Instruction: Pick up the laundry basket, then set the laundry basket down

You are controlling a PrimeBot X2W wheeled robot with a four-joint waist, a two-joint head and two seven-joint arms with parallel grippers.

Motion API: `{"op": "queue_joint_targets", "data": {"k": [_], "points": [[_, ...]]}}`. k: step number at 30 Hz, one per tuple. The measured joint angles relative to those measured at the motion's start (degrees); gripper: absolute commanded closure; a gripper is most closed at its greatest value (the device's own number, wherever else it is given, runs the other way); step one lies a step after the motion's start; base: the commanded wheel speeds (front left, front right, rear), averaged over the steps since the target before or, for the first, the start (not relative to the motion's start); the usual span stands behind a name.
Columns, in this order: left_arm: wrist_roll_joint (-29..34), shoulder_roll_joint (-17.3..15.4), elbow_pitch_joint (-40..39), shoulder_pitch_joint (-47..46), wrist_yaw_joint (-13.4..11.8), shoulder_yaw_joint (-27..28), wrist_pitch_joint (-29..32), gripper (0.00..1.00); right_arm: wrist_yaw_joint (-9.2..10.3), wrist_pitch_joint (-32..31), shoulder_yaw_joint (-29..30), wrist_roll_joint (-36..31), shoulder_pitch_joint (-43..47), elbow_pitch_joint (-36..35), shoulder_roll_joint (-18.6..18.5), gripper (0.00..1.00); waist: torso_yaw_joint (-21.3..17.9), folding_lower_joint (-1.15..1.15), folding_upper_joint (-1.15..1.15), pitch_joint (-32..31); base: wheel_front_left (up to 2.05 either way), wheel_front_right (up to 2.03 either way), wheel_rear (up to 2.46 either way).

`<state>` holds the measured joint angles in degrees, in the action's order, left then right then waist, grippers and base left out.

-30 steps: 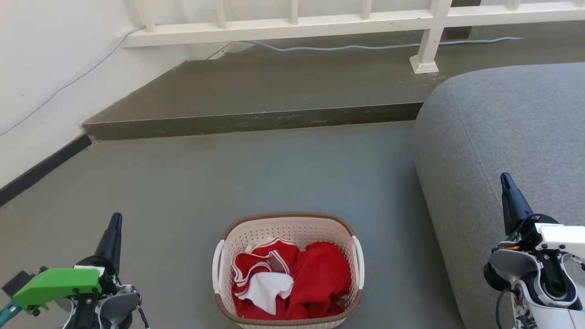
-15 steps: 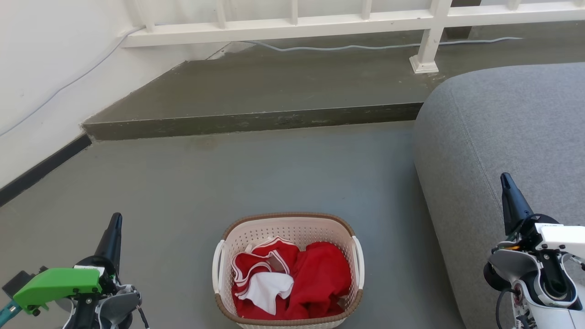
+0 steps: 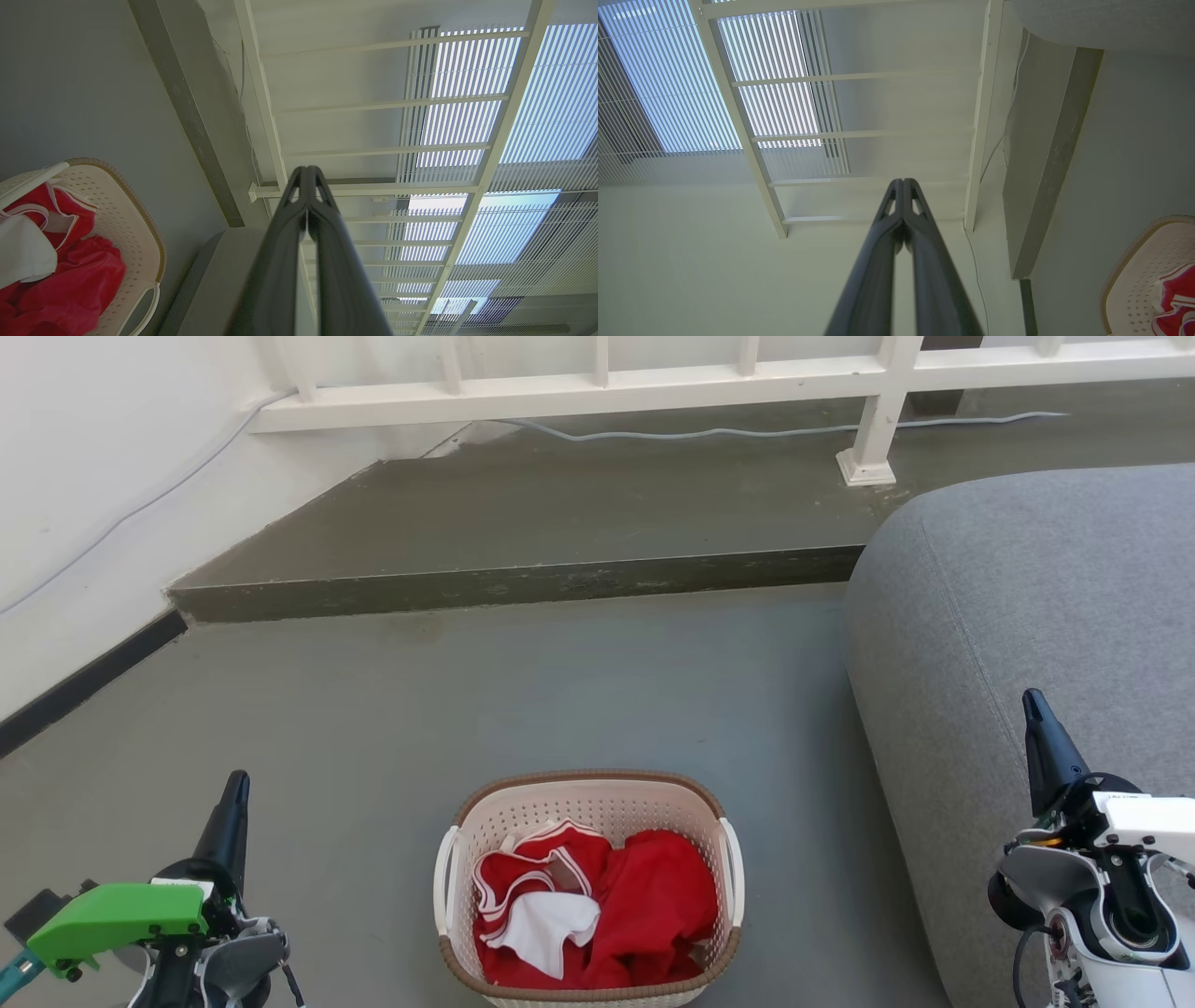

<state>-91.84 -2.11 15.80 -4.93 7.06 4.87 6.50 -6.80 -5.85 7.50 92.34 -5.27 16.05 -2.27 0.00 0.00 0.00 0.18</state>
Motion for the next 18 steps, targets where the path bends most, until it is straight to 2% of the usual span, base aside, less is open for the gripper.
{"op": "queue_joint_targets", "data": {"k": [18], "points": [[0.00, 0.00, 0.00, 0.00, 0.00, 0.00, 0.00, 1.00, 0.00, -0.01, 0.01, 0.00, 0.01, -0.01, 0.00, 1.00, 0.00, 0.00, 0.00, 0.00, 0.00, 0.00, 0.00]]}}
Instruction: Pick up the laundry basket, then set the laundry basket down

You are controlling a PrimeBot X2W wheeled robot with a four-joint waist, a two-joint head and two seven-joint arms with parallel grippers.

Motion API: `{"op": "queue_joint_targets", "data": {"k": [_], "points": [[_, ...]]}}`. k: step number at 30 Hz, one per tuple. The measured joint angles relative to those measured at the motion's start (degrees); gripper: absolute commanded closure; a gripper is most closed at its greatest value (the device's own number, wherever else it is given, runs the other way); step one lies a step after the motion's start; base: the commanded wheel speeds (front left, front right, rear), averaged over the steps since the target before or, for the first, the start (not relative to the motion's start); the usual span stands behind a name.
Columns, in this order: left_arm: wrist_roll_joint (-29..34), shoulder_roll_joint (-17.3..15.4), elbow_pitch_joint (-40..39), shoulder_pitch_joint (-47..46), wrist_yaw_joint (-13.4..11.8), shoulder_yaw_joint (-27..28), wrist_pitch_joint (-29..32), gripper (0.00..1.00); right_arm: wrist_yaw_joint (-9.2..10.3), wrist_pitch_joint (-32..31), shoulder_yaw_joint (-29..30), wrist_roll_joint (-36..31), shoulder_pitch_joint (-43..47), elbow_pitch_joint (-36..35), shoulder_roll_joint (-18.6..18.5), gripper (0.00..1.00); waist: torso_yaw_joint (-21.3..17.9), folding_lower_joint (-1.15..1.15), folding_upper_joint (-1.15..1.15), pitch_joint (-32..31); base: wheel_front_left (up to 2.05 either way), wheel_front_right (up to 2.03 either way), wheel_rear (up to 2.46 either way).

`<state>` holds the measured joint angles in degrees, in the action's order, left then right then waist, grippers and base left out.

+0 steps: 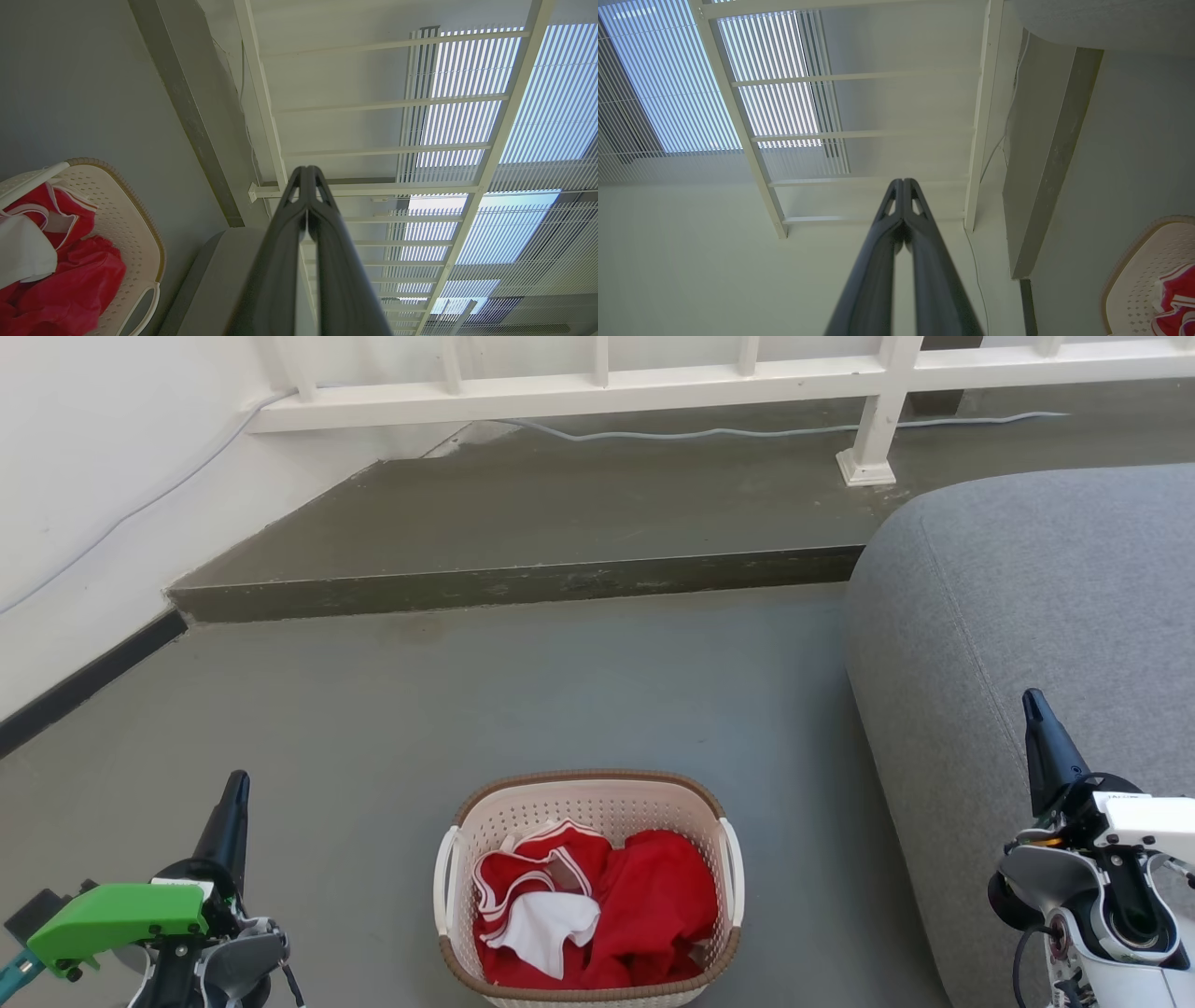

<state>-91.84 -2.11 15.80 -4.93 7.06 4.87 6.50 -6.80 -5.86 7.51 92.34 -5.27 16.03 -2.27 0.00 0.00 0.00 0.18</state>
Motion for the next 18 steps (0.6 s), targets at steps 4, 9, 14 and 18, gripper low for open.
{"op": "queue_joint_targets", "data": {"k": [4, 9, 14, 18], "points": [[0.00, 0.00, 0.00, 0.00, 0.00, 0.00, 0.00, 1.00, 0.00, 0.00, 0.00, 0.00, 0.00, 0.00, 0.00, 1.00, 0.00, 0.00, 0.00, 0.00, 0.00, 0.00, 0.00], [0.00, 0.33, 1.08, 0.42, -0.04, -0.03, 0.00, 0.00, 0.27, 0.03, -0.07, 0.00, 0.34, 1.14, 0.43, 0.00, 0.00, 0.00, 0.00, 0.00, 0.00, 0.00, 0.00], [0.01, 1.20, 2.24, 1.75, -0.09, -0.29, -0.07, 0.00, 0.32, 0.10, -0.43, -0.03, 2.27, 2.41, 1.14, 0.00, 0.00, 0.00, 0.00, 0.02, 0.00, 0.00, 0.00], [0.15, 1.19, 1.98, 1.75, -0.09, -0.45, -0.56, 0.00, 0.32, 0.29, -0.94, -0.38, 2.26, 1.99, 1.13, 0.00, 0.00, 0.00, 0.00, 0.05, 0.00, 0.00, 0.00]]}}
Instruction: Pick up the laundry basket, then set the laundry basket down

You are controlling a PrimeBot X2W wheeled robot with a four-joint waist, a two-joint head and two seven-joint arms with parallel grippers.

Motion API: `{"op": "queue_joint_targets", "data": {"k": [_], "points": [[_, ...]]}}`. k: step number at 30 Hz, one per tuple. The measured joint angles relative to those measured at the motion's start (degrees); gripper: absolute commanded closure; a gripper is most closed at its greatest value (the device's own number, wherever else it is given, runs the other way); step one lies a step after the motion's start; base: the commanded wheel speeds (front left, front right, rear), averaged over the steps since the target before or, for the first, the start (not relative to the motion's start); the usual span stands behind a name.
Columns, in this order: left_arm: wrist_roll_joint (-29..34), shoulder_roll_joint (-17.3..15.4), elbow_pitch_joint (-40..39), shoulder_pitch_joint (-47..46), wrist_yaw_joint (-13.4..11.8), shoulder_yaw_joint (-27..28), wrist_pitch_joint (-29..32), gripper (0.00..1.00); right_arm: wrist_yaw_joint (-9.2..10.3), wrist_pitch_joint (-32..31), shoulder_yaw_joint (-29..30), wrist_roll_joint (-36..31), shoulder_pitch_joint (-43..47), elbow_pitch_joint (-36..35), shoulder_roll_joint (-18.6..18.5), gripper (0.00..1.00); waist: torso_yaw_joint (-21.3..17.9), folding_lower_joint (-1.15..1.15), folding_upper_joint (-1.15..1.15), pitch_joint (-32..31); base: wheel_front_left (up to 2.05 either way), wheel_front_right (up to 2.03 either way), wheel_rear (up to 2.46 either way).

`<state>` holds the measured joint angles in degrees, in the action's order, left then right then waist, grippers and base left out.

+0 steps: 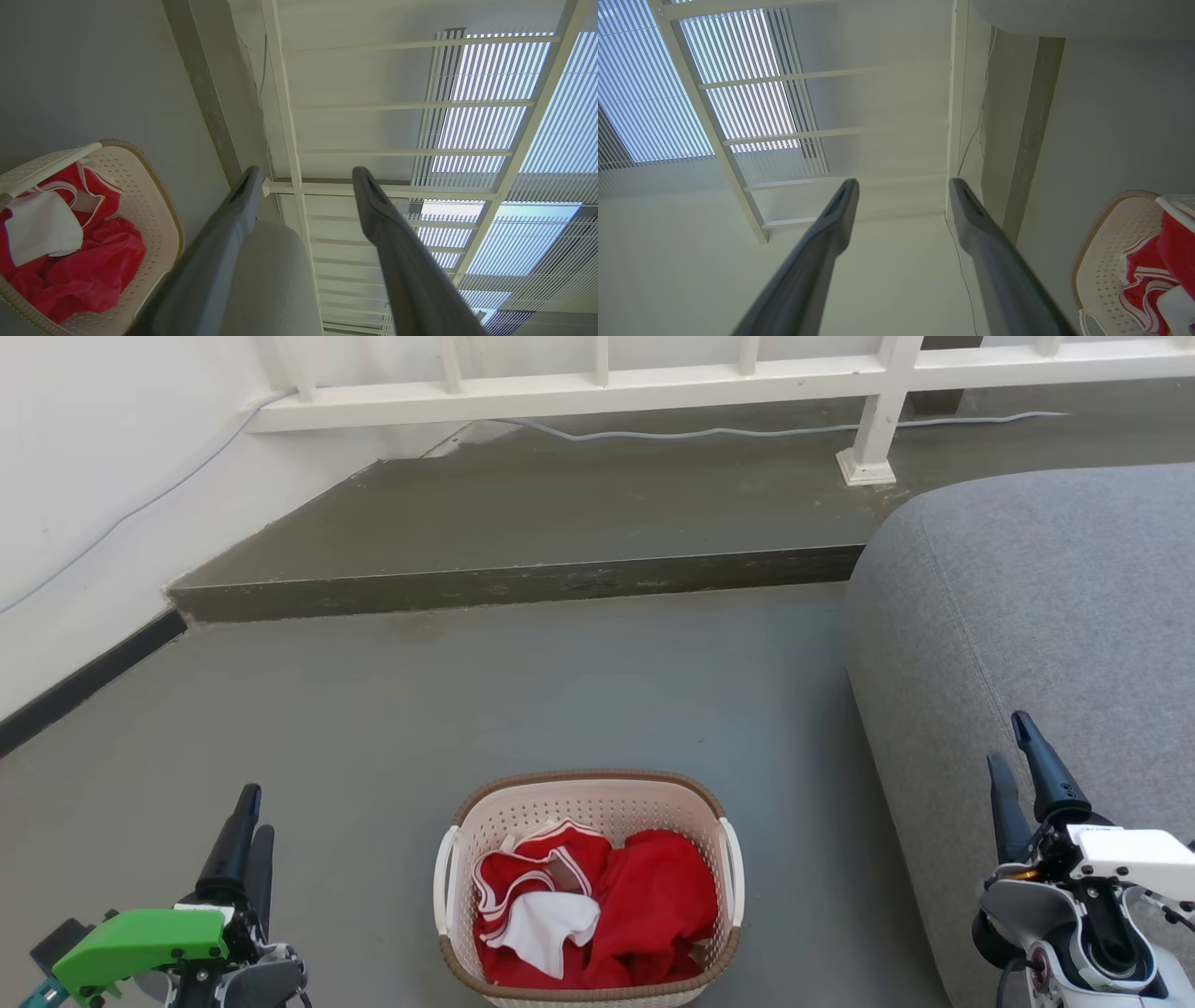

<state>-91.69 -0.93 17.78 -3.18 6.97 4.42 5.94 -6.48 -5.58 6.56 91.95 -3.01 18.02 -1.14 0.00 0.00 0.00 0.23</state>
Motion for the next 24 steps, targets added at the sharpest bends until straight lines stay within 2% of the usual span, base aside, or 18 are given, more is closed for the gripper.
{"op": "queue_joint_targets", "data": {"k": [14, 24], "points": [[4.24, -0.59, -2.30, -0.06, 0.00, -1.97, -2.74, 0.00, 0.00, 2.79, -3.36, -4.65, -0.08, -2.29, -0.56, 0.00, -0.06, 0.00, 0.00, 0.17, 0.00, 0.00, 0.00], [11.56, -2.65, -3.55, -0.13, 0.00, -4.72, -5.43, 0.00, -0.01, 5.43, -7.02, -11.41, -0.59, -3.82, -2.43, 0.00, -0.10, 0.00, 0.00, 0.27, 0.00, 0.00, 0.00]]}}
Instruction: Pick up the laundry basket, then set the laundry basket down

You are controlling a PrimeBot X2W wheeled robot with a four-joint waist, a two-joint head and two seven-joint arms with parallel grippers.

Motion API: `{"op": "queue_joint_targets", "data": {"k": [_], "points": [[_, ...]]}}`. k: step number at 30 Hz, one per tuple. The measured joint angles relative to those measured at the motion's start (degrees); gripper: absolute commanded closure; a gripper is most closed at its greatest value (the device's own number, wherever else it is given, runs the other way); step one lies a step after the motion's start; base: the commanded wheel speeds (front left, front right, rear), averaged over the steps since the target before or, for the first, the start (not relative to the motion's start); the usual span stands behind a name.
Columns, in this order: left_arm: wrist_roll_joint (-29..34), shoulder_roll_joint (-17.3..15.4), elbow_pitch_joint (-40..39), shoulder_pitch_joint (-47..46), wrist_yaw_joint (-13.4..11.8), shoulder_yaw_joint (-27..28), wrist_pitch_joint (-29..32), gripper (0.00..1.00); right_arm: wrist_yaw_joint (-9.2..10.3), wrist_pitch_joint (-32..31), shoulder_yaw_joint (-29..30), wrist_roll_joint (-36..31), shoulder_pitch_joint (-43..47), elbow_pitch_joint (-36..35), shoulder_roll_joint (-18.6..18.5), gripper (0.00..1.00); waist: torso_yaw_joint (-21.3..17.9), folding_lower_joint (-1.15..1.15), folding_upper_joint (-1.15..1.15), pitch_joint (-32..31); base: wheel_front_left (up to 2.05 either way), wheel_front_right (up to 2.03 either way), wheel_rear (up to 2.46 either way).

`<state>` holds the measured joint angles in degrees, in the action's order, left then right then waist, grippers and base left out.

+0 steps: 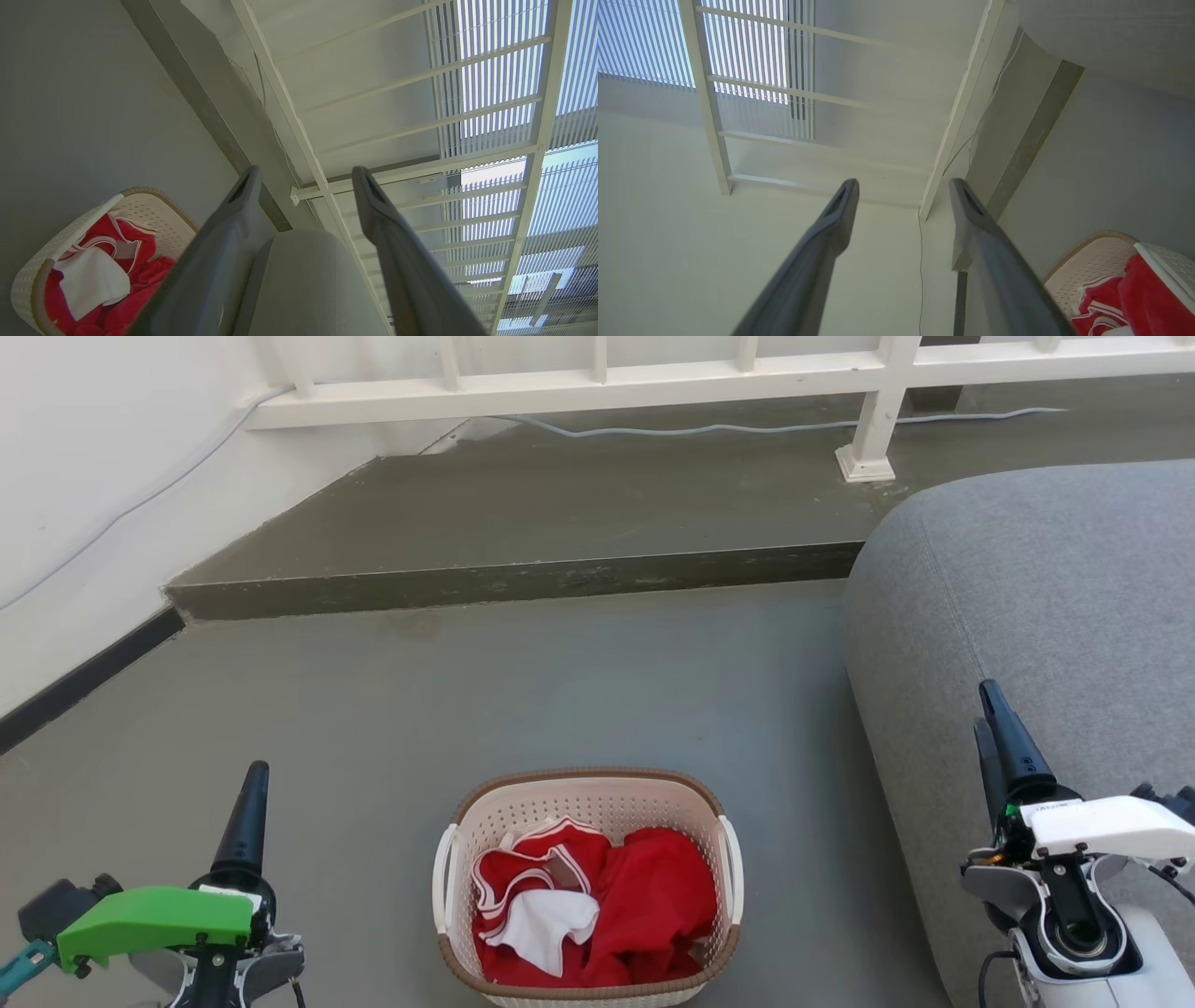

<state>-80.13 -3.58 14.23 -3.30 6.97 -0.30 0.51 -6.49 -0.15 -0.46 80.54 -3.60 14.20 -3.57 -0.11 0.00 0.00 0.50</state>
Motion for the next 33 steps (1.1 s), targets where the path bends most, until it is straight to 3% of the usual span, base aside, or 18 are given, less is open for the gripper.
{"op": "queue_joint_targets", "data": {"k": [15, 33], "points": [[15.11, -3.05, -0.05, -0.27, -0.90, -3.41, -2.71, 0.00, 0.04, 2.72, -4.67, -13.83, -0.85, -0.09, -2.33, 0.00, -0.10, 0.00, 0.00, -0.05, 0.00, 0.00, 0.00], [31.85, -3.24, -2.43, -1.35, -3.04, -5.86, -6.43, 0.00, 3.58, 6.41, -9.34, -29.67, -2.14, -0.26, -3.52, 0.00, -0.31, 0.00, 0.00, -0.08, 0.00, 0.00, 0.00]]}}
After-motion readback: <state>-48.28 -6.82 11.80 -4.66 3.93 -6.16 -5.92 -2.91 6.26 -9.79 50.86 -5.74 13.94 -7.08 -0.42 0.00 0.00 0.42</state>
